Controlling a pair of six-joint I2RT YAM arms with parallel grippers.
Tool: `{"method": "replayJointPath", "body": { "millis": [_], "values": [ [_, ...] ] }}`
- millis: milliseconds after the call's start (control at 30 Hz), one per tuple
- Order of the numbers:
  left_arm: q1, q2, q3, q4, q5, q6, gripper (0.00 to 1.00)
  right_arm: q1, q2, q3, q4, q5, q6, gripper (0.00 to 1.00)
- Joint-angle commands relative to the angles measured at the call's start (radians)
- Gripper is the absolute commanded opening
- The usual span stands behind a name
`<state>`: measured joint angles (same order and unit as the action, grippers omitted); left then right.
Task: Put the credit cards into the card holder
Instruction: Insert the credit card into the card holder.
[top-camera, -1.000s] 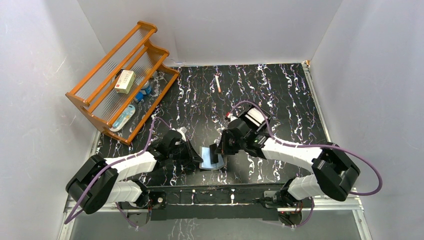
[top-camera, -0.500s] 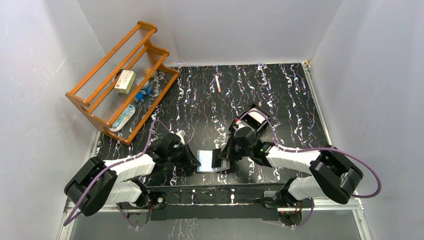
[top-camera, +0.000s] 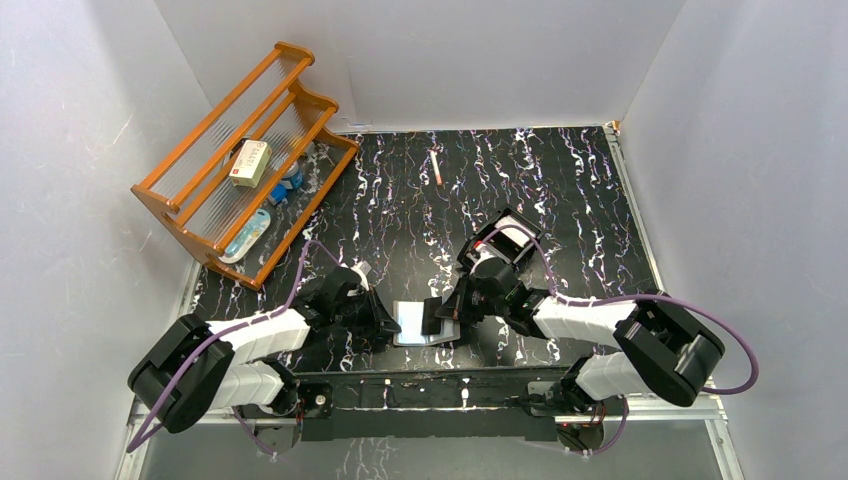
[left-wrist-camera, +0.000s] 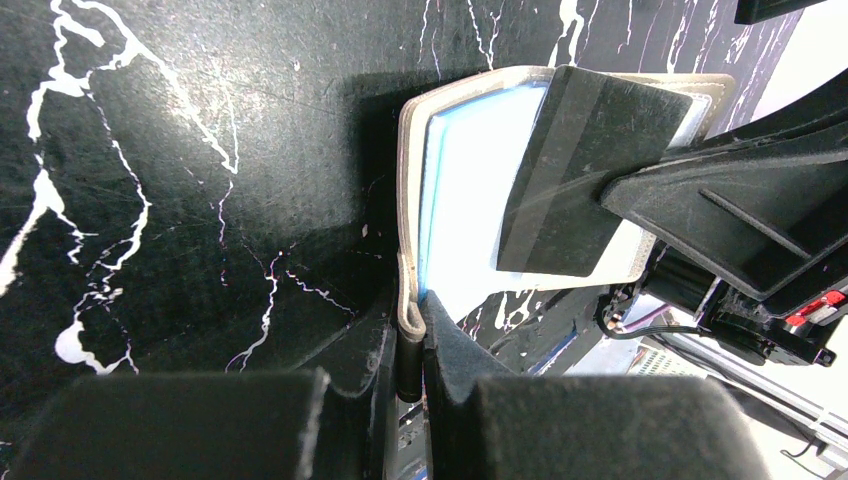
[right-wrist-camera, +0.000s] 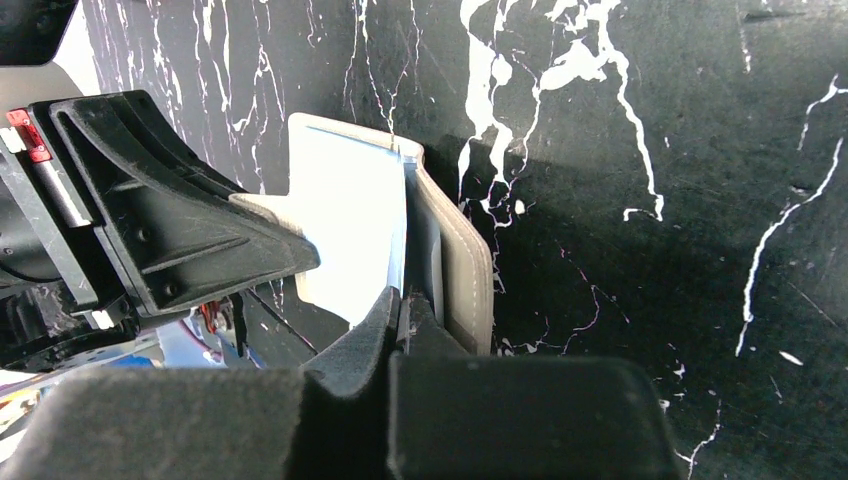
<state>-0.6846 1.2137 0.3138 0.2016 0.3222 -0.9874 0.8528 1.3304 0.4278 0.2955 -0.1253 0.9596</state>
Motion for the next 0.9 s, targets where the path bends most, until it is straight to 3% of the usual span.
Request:
{"method": "replayJointPath", "body": {
  "millis": [0, 767, 867],
  "values": [
    [-0.007, -0.024, -0.024, -0.06, -0.015, 0.02, 0.0, -0.002, -0.002, -0.012, 0.027, -0.012, 0.014, 0.0],
    [-0.009, -0.028, -0.018, -0.069, -0.022, 0.016, 0.0, -0.002, 0.075, -0.023, 0.07, -0.1, 0.03, 0.0],
    [-0.009, -0.034, -0.018, -0.071, -0.02, 0.015, 0.0, -0.001, 0.087, -0.001, 0.035, -0.088, 0.025, 0.06]
  ]
}}
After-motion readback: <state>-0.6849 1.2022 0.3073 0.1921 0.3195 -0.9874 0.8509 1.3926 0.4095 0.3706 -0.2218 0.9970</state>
